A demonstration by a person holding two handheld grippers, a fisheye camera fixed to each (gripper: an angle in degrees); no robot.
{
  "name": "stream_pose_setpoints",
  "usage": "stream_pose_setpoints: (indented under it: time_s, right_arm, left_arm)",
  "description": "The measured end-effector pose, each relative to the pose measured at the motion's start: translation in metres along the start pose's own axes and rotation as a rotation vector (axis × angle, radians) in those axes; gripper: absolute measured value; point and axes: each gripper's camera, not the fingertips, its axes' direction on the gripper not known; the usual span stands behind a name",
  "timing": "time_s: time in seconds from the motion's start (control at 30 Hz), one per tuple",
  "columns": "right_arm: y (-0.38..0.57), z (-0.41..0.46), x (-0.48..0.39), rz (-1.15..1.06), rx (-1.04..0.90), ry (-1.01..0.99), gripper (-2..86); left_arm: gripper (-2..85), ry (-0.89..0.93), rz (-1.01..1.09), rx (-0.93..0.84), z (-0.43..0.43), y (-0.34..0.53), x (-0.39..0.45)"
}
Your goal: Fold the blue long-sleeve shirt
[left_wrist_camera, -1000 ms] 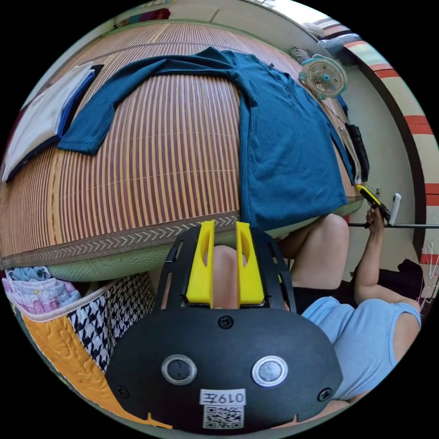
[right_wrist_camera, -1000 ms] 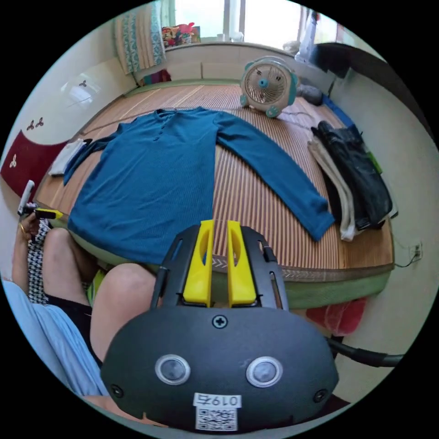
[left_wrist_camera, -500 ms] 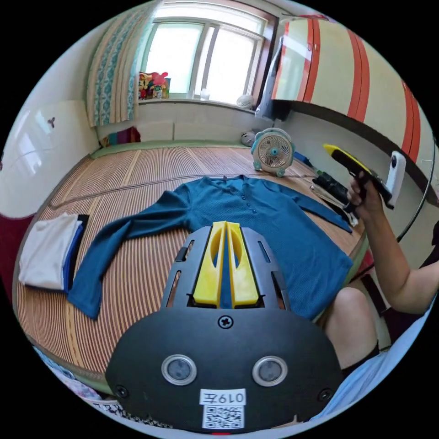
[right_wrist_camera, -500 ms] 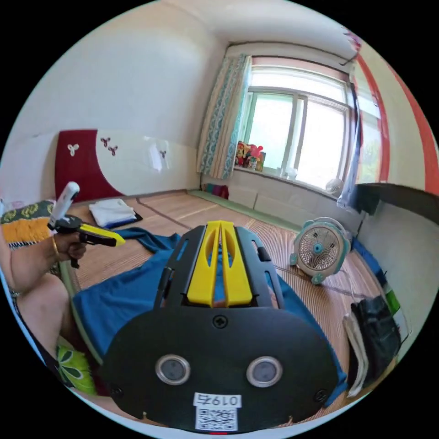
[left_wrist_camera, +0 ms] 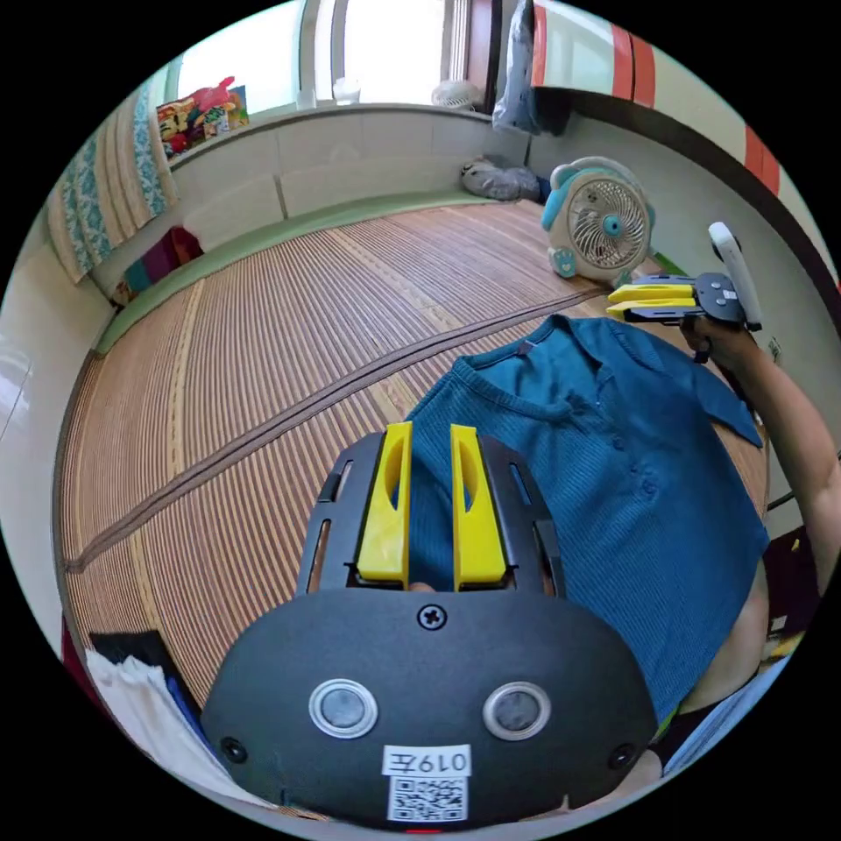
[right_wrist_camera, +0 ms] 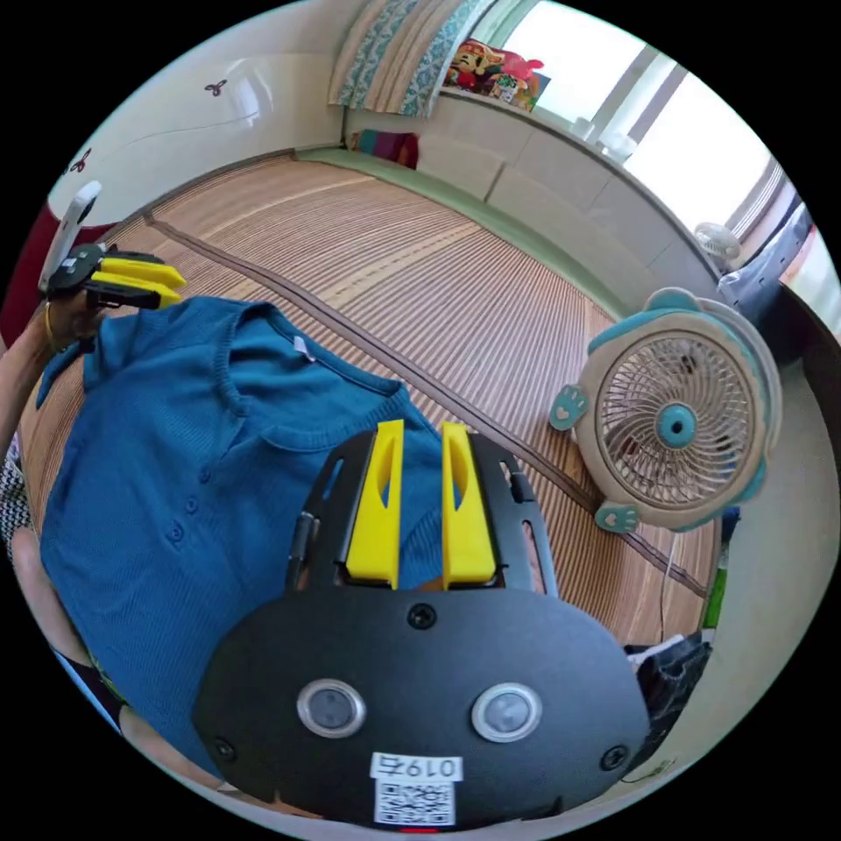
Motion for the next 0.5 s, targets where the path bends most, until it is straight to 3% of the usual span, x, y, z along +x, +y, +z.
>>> stream_pose_setpoints:
  time_s: [0.17, 0.3, 0.5]
  right_arm:
    - [-0.022, 0.065, 0.006, -0.089, -0.163, -0.026, 10.8]
    - [-0.025, 0.072, 0.013, -0.087, -0.104, -0.107, 3.0]
    - [-0.038, 0.069, 0.016, -0.104, -0.064, 0.046, 0.0]
  left_arm:
    - [7.3, 0.126, 0.032, -0.025, 0.038, -0.042, 0.000]
    - [4.7, 0.001, 0.126, -0.086, 0.056, -0.060, 0.028]
    - [2.5, -0.033, 0.109, -0.029, 0.037, -0.078, 0.029]
